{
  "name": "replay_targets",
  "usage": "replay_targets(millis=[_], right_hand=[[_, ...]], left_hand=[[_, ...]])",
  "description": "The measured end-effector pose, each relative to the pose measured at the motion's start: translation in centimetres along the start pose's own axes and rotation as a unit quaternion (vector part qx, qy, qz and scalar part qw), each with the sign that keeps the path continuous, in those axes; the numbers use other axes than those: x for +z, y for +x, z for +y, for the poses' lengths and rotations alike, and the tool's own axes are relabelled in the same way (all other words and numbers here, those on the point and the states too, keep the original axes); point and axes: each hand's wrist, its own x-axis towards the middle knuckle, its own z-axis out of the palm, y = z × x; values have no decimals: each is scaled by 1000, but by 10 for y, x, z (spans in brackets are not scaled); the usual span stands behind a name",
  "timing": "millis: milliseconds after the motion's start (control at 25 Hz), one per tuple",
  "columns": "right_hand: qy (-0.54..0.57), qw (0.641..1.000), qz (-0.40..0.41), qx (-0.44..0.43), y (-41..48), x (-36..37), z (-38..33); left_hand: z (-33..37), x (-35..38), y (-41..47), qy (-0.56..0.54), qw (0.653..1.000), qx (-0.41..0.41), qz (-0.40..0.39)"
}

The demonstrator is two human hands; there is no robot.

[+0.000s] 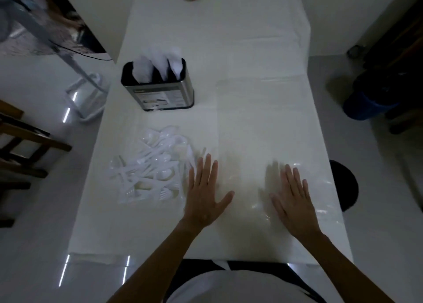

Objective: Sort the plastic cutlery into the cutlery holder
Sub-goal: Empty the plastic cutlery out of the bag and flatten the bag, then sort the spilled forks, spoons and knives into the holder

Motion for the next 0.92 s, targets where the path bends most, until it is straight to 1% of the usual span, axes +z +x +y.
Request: replay_targets(millis=[120, 240, 360, 480, 560, 680, 840, 920], right_hand=[[43, 998, 2, -53, 35, 11, -57], [85, 993, 31, -81, 60, 22, -127], [128, 990, 43, -39, 85, 29, -185], [125, 990, 60, 22, 122, 37, -218], [104, 991, 31, 71, 149, 40, -232], [71, 985, -38, 153, 177, 45, -247], [61, 973, -49, 215, 178, 51, -253], [80, 971, -38, 223, 174, 51, -250]], left_hand=[[-55, -27, -10, -21, 997, -62, 47], [-123, -54, -18, -56, 988, -125, 78], [-183, -78, -17, -72, 977, -172, 107], [-230, -93, -9, -82, 960, -230, 137], [-254, -99, -5, -124, 948, -266, 119], [-281, -101, 1, -165, 946, -273, 63], [-290, -109, 13, -220, 933, -284, 10], [-286, -111, 19, -212, 934, -286, -18]])
